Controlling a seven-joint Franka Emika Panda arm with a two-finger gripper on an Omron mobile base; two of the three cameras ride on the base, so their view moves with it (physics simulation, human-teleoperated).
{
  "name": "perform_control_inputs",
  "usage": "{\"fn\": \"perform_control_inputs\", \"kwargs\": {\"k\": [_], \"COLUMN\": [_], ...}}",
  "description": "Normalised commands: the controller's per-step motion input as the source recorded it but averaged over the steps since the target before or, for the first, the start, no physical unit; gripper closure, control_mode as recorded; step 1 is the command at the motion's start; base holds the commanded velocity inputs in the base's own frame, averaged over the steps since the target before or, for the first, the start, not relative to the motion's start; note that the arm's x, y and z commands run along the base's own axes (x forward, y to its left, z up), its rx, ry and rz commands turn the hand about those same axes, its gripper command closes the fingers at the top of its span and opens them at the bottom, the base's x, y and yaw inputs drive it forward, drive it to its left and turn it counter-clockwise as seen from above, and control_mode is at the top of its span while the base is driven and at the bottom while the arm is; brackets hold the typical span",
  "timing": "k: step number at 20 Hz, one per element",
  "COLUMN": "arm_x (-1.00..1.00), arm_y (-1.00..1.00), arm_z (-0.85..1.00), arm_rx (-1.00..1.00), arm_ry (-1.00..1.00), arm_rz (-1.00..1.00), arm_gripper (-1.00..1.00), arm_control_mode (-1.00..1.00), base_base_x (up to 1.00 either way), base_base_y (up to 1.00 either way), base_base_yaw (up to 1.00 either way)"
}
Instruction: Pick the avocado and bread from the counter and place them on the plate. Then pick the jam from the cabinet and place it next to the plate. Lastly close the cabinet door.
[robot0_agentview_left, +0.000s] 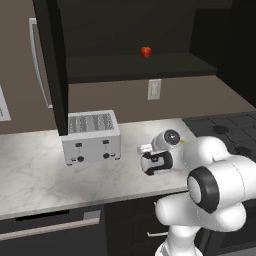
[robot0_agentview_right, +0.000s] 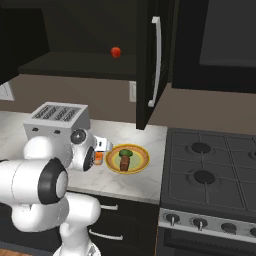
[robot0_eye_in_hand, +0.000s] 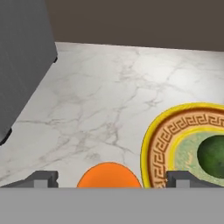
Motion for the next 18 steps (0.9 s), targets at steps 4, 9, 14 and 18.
{"fn": "perform_control_inputs", "kwargs": {"k": [4,9,14,18], "arm_x": [-0.16,-0.48,-0.64,-0.8], "arm_y": [-0.1,-0.26,-0.12,0.0], "arm_z": [0.82,0.78,0.41,0.46], "arm_rx": [0.0,0.0,0.0,0.0], "arm_ry": [0.0,0.07,0.03,0.0], "arm_rz": [0.0,-0.01,0.0,-0.01], "arm_gripper": [-1.0,-1.0,-1.0,-1.0], "arm_control_mode": [-1.0,-1.0,-1.0,-1.0], "base_base_x": [0.0,0.0,0.0,0.0], "base_base_y": [0.0,0.0,0.0,0.0], "base_base_yaw": [0.0,0.0,0.0,0.0]}}
